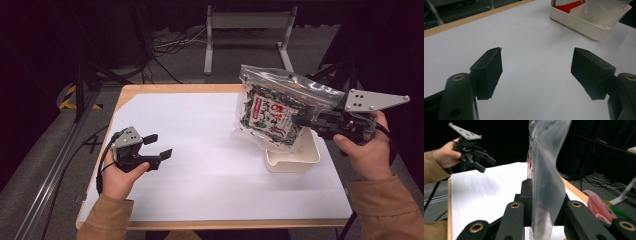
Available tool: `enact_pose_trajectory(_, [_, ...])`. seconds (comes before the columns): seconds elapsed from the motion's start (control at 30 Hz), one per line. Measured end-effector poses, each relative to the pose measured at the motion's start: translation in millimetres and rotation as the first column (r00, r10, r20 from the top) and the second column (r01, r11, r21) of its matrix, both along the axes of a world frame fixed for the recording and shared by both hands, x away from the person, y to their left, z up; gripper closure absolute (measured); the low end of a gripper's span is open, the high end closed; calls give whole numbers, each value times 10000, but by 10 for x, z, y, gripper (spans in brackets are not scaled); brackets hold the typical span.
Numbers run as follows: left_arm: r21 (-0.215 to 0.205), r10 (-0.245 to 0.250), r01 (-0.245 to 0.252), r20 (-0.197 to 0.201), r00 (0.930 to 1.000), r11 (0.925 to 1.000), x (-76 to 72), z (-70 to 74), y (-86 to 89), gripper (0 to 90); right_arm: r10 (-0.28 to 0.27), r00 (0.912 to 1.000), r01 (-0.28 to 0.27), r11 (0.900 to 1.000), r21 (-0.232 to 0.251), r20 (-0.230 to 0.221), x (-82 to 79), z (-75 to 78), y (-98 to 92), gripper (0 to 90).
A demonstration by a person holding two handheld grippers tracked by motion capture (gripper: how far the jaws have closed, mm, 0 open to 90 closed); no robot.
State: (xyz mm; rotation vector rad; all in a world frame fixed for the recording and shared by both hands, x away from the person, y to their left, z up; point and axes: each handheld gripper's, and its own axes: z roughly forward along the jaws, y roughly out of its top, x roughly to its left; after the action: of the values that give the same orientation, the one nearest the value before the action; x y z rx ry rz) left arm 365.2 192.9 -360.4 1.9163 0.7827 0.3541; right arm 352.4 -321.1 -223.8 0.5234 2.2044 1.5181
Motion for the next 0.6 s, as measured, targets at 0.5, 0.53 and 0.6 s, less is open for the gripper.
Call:
enact_pose_trajectory(0.5, [-61,97,-98,-75,9999,9999,14,-18,39,242,-894,9943,933,9932,-698,578,65,-12,-208,759])
enact_pose_trajectory(0.53, [-41,87,-87,-93,9999,10000,17,-19,41,240,-941,9939,982,9924,-741,571,71,-19,-223,759])
enact_pose_trajectory(0.6, [-58,89,-90,-117,9999,9999,19,-25,37,239,-1099,9926,1137,9904,-788,520,74,-33,-254,758])
